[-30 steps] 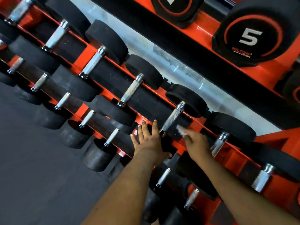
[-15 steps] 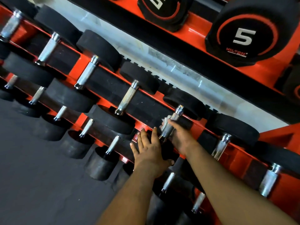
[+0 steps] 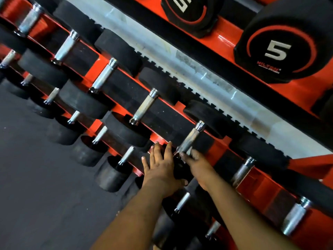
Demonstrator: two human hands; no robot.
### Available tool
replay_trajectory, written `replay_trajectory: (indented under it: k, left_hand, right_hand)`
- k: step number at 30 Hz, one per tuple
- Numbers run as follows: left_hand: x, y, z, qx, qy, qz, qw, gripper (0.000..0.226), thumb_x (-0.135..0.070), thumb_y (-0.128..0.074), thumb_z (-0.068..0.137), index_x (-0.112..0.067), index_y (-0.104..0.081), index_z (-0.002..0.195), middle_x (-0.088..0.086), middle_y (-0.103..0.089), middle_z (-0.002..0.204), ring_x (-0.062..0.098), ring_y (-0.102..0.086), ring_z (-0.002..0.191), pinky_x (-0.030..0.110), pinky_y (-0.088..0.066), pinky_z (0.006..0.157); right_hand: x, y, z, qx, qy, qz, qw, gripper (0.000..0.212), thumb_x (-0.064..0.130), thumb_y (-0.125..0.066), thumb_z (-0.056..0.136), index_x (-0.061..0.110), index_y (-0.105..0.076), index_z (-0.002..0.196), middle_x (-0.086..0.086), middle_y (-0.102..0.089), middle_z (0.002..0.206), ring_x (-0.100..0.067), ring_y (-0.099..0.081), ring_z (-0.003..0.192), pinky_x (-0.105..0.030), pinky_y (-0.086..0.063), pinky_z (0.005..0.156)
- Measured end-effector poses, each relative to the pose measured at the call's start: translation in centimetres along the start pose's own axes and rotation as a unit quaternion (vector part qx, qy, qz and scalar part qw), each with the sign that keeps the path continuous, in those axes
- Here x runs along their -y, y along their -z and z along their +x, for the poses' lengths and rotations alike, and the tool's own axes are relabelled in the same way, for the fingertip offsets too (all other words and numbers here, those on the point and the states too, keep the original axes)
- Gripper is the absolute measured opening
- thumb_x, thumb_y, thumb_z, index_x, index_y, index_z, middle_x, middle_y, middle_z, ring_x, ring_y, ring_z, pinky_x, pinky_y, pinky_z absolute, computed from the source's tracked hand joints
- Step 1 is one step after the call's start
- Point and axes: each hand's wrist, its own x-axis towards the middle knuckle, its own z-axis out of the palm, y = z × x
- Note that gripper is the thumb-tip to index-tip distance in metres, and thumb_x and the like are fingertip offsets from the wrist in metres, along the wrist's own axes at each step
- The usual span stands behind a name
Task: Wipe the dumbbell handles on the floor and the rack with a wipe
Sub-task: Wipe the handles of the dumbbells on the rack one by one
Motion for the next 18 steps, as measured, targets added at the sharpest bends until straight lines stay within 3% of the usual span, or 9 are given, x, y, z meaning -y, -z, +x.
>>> replay_trajectory:
  k: [3,6,8,9,11,13,14,16,18]
  left_hand:
    - [0.1,0.0,0.0,-0.004,-0.002,-0.004,1.0,0.135,-0.052,-0.085,0.073,-0.034,0.02,0.157,0.01,0.031,0.164,0.028,0.03,0.151,0.059,0.01,0.123]
    - [0.2,-0.1,-0.1,-0.006,-0.01,-0.007,1.0,0.135,-0.051,-0.085,0.074,-0.034,0.021,0.157,0.012,0.03,0.165,0.029,0.028,0.152,0.058,0.011,0.123]
    - [0.3,-0.1,-0.2,-0.013,-0.018,-0.01,1.0,0.136,-0.051,-0.085,0.074,-0.033,0.022,0.157,0.013,0.028,0.165,0.03,0.028,0.152,0.059,0.011,0.123]
    - [0.3,-0.1,-0.3,-0.014,-0.022,-0.013,1.0,0.136,-0.05,-0.085,0.074,-0.033,0.022,0.157,0.014,0.028,0.165,0.031,0.028,0.152,0.059,0.01,0.123]
    - [0.5,-0.1,-0.4,-0.017,-0.029,-0.018,0.999,0.136,-0.05,-0.085,0.075,-0.033,0.022,0.157,0.014,0.027,0.165,0.031,0.027,0.152,0.059,0.01,0.123]
    - [0.7,0.0,-0.4,-0.021,-0.034,-0.018,0.999,0.136,-0.051,-0.084,0.075,-0.032,0.023,0.158,0.014,0.028,0.165,0.03,0.028,0.152,0.058,0.012,0.123]
    - [0.7,-0.1,-0.5,-0.022,-0.036,-0.018,0.999,0.136,-0.051,-0.083,0.075,-0.031,0.024,0.157,0.014,0.028,0.165,0.028,0.029,0.151,0.057,0.013,0.123]
    - [0.8,-0.2,-0.6,-0.034,-0.044,-0.019,0.998,0.135,-0.053,-0.082,0.076,-0.028,0.023,0.158,0.012,0.026,0.166,0.027,0.027,0.152,0.056,0.012,0.123]
    - [1.0,-0.2,-0.8,-0.047,-0.053,-0.009,0.997,0.134,-0.058,-0.079,0.075,-0.025,0.02,0.159,0.011,0.022,0.167,0.027,0.022,0.154,0.058,0.01,0.123]
  right_hand:
    - [-1.3,0.1,-1.7,-0.047,0.027,-0.04,0.998,0.012,0.016,-0.055,0.103,0.014,-0.067,0.104,-0.001,-0.073,0.098,-0.01,-0.071,0.089,-0.011,-0.05,0.067]
    - [-1.2,0.6,-3.0,-0.058,0.106,-0.108,0.987,0.019,0.012,-0.056,0.101,0.015,-0.072,0.112,0.001,-0.074,0.106,-0.016,-0.07,0.102,-0.022,-0.055,0.087]
    - [0.4,0.9,-3.4,-0.089,0.219,-0.171,0.956,0.028,0.008,-0.055,0.1,0.019,-0.07,0.122,0.007,-0.072,0.117,-0.011,-0.066,0.11,-0.019,-0.052,0.092]
    - [1.2,1.0,-2.8,-0.124,0.286,-0.244,0.918,0.035,0.006,-0.054,0.1,0.019,-0.065,0.132,0.007,-0.067,0.128,-0.009,-0.061,0.119,-0.019,-0.049,0.1]
    - [2.9,1.3,-0.7,-0.158,0.37,-0.455,0.794,0.049,0.004,-0.05,0.099,0.019,-0.051,0.146,0.001,-0.051,0.149,-0.015,-0.042,0.141,-0.031,-0.03,0.118]
    - [3.4,1.5,1.0,-0.116,0.346,-0.641,0.675,0.061,0.004,-0.048,0.095,0.021,-0.039,0.154,0.001,-0.034,0.161,-0.018,-0.021,0.153,-0.042,-0.005,0.124]
    - [3.1,1.7,1.6,-0.095,0.335,-0.695,0.629,0.065,0.007,-0.052,0.093,0.022,-0.038,0.154,0.002,-0.031,0.163,-0.018,-0.016,0.154,-0.047,-0.002,0.124]
    - [2.4,1.9,1.3,-0.063,0.346,-0.742,0.57,0.068,0.011,-0.064,0.084,0.024,-0.047,0.149,0.003,-0.039,0.159,-0.017,-0.024,0.152,-0.056,-0.014,0.123]
    - [1.6,2.2,0.4,-0.025,0.381,-0.74,0.554,0.071,0.011,-0.075,0.075,0.023,-0.056,0.143,0.004,-0.049,0.152,-0.017,-0.037,0.146,-0.056,-0.029,0.118]
